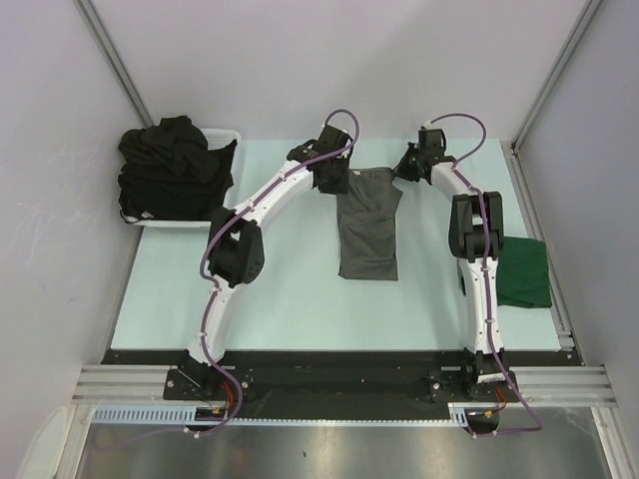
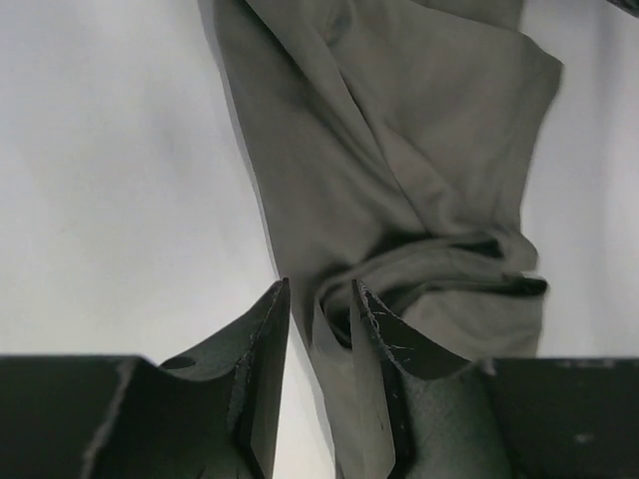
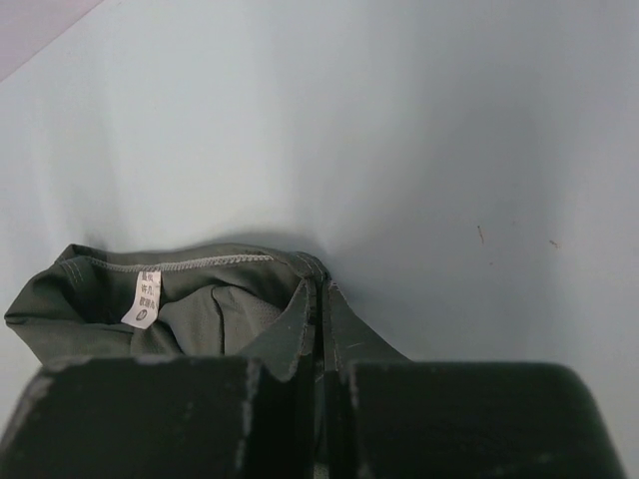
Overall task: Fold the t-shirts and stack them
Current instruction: Grab one side of the 2/3 rectangular tshirt with both arms
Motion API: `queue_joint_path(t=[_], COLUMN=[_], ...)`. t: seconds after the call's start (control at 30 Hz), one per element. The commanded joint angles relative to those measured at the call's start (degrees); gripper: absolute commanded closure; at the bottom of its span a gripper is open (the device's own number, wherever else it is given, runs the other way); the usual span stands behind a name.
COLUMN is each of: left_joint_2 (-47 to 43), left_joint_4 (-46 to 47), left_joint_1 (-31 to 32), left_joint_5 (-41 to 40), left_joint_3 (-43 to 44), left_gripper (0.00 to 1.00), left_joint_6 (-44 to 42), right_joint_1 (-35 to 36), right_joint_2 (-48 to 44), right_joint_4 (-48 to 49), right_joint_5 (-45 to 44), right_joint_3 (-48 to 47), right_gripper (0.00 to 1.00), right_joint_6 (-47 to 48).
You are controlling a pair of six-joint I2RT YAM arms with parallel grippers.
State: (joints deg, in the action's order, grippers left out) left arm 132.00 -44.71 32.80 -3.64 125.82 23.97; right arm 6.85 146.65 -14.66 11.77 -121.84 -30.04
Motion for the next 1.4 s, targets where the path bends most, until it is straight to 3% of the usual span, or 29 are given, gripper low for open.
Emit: queue_joint_path(t=[0.0,0.37,0.6,0.77,1.1,1.37], left_joint_2=[4.0,10.9,17.0,22.1,21.4,20.5], left_joint_4=[4.4,21.0,34.6,36.3,35.4,34.4], left_joint_1=[-2.7,-8.8,-10.8,-11.3,-12.1,-12.9], left_joint_5=[2.8,15.4,21.8,23.4,17.8,14.5], left_joint_3=[5.1,3.5,5.6,11.5,11.1,11.2], left_gripper=[0.63,0.6,0.5,0.46,0.37,0.36], left_joint_6=[0.2,1.9,9.6,14.5,15.2,15.6], right_joint_1=[-0.3,0.9,2.5,3.1,3.3,3.4], right_joint_2=[-3.5,-5.6,-7.2,-8.8,-10.2,-9.8], right_joint_4=[-1.6,-1.3,-1.3,-1.5,-1.4,-1.0], right_joint_5=[0.7,2.3,1.9,1.6,2.0,2.8], right_joint_3=[1.6,4.4,6.8,8.1,8.7,8.7], right_gripper=[1.0,1.0,1.0,1.0,1.0,1.0], right_joint_6=[0.4,0.9,2.5,3.1,3.7,3.2])
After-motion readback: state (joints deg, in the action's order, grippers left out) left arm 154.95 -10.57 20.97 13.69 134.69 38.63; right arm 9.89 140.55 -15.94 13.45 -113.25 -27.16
